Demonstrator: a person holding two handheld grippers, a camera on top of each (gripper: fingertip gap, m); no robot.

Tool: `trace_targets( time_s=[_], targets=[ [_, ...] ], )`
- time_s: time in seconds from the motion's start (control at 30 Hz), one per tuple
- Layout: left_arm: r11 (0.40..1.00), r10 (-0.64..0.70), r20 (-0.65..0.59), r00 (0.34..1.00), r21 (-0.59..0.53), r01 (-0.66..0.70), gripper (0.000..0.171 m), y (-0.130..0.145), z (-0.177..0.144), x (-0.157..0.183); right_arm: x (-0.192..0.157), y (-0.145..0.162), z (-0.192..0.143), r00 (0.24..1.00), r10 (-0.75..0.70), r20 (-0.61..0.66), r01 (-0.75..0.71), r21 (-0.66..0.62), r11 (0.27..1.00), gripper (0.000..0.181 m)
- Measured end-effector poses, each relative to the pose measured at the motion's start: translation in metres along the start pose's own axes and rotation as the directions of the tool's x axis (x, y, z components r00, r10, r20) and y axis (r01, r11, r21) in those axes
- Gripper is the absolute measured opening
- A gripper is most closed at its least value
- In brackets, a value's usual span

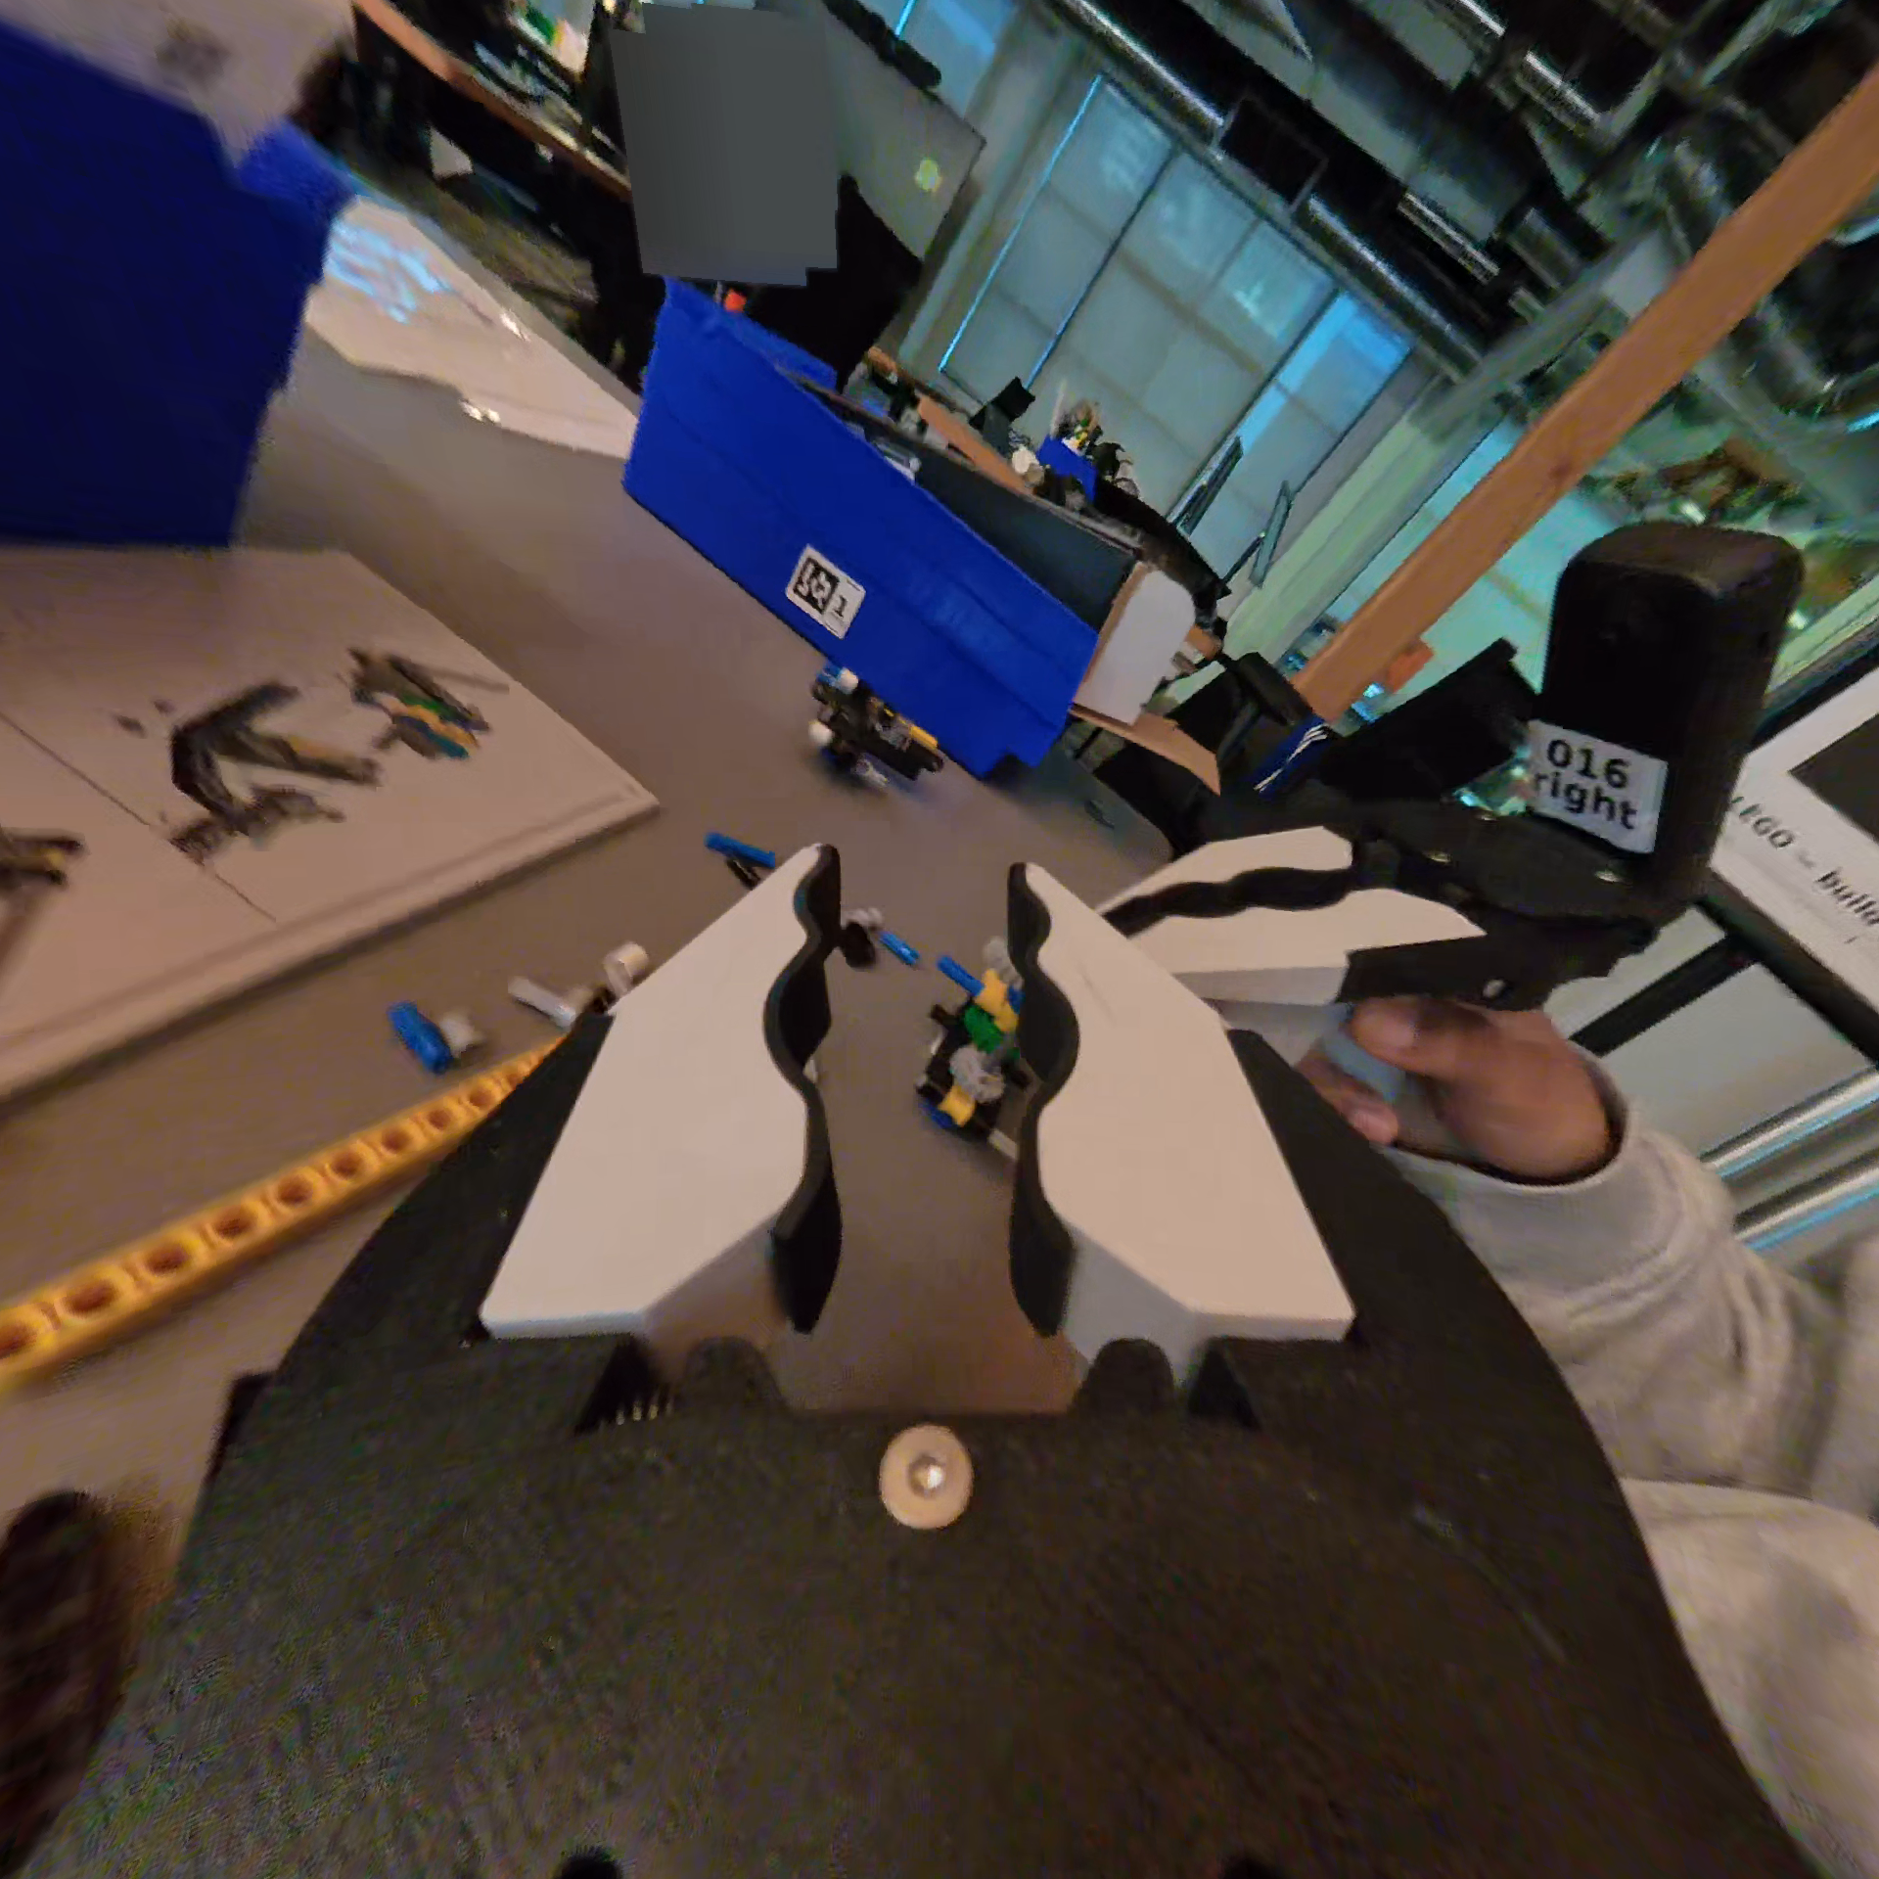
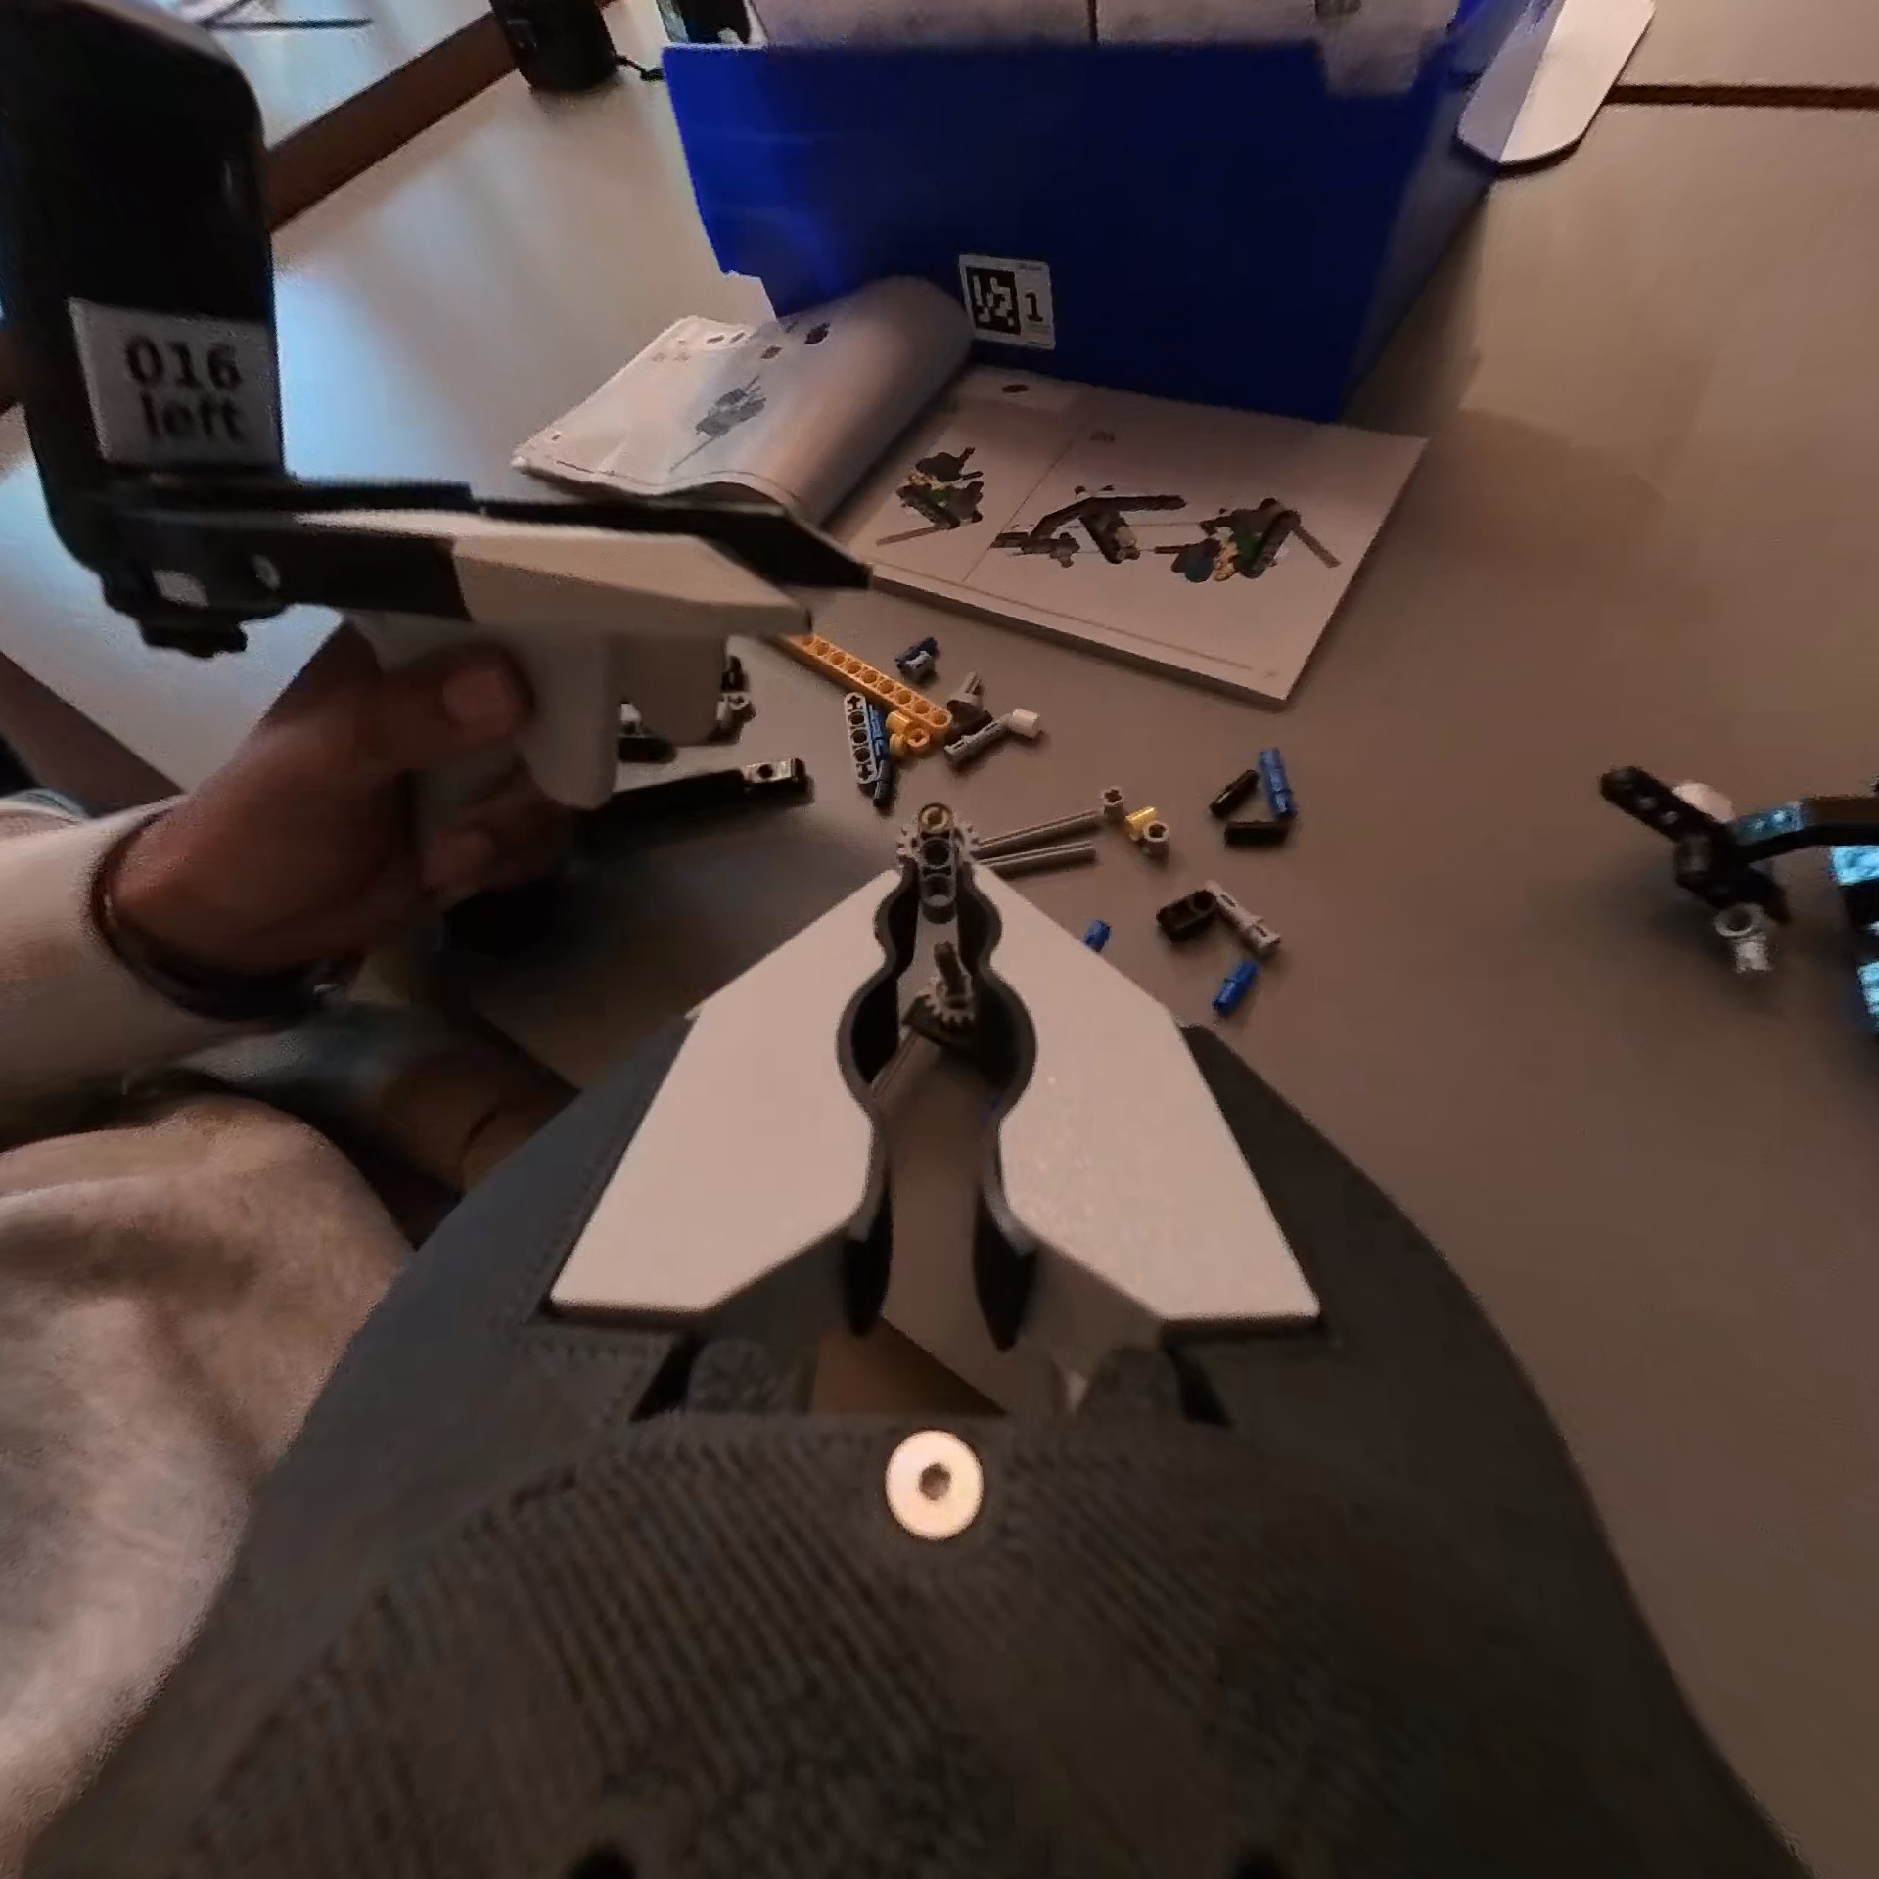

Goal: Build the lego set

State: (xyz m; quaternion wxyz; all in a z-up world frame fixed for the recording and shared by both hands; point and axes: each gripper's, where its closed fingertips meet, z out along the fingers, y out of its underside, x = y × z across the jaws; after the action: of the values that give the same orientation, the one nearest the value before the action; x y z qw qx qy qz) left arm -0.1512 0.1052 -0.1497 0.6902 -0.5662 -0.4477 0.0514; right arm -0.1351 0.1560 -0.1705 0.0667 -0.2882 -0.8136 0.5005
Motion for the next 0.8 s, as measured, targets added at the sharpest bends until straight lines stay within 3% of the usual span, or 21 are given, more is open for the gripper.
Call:
trace_targets(
  time_s=[0.07,0.13,0.2,0.37,0.7,0.8],
  targets=[
    [0.999,0.031,-0.031,0.999,-0.014,-0.031,0.031,-0.008,0.003,0.005,-0.001,-0.002,-0.002,0.999,-0.041,-0.003,0.041,-0.001,0.999,0.006],
    [0.998,-0.025,-0.086,0.996,-0.056,0.02,0.033,-0.012,0.01,0.016,0.001,-0.001,-0.004,0.997,-0.075,-0.008,0.075,-0.015,0.997,0.006],
    [0.987,-0.057,-0.179,0.982,-0.157,0.029,0.028,-0.008,0.016,0.029,0.0,-0.001,-0.003,0.997,-0.079,0.011,0.08,-0.02,0.997,0.006],
    [0.934,0.144,-0.063,0.988,-0.322,-0.157,0.022,0.011,0.023,-0.011,0.003,-0.006,0.0,0.999,-0.031,0.023,0.031,-0.008,0.999,0.006],
    [0.989,-0.02,-0.07,0.997,-0.145,0.01,0.024,0.028,-0.001,0.018,-0.006,-0.011,0.007,0.999,-0.034,-0.011,0.034,-0.026,0.999,0.006],
    [0.982,-0.034,-0.072,0.997,-0.185,0.02,0.026,0.034,0.001,0.019,-0.004,-0.008,0.01,0.998,-0.034,-0.047,0.032,-0.032,0.999,0.006]
  ],
)
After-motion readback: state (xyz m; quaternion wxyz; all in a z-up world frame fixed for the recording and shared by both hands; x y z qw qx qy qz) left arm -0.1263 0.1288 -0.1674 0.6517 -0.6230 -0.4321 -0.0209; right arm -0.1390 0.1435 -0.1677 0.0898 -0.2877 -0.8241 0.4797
